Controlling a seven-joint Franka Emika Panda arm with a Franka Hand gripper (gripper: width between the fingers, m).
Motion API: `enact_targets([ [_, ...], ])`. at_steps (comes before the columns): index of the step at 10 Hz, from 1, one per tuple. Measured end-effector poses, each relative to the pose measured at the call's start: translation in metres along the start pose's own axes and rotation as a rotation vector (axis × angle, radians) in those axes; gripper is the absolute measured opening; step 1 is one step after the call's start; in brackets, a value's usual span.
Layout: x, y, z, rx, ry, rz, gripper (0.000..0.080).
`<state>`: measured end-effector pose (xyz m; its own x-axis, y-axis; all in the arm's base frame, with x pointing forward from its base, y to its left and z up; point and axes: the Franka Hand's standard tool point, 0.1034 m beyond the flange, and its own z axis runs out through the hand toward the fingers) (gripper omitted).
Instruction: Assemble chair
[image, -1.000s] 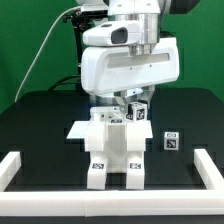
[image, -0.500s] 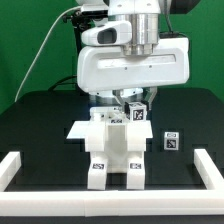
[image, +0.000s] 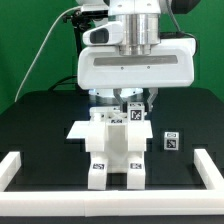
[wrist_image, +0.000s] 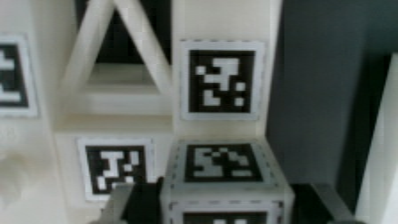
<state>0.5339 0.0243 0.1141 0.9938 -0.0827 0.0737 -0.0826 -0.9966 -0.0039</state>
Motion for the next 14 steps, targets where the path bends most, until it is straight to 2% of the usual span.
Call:
enact_targets([
  [4, 0.0002, -0.0006, 0.0002, 0.007, 0.000, 0.254, 0.0284],
  [9, 0.0002, -0.0044, 0.0000, 0.035, -0.009, 0.636, 0.0284],
  [11, 0.0012, -0.0043, -0.0005, 0.056, -0.019, 0.855, 0.0284],
  [12, 0.0009, -0.0046, -0.0003, 0.056, -0.019, 0.843, 0.0284],
  [13, 0.0008, -0.0047, -0.0001, 0.055, -0.019, 0.833, 0.0366],
  [14, 0.0008, -0.0047, 0.0000, 0.056, -0.018, 0.804, 0.0502],
])
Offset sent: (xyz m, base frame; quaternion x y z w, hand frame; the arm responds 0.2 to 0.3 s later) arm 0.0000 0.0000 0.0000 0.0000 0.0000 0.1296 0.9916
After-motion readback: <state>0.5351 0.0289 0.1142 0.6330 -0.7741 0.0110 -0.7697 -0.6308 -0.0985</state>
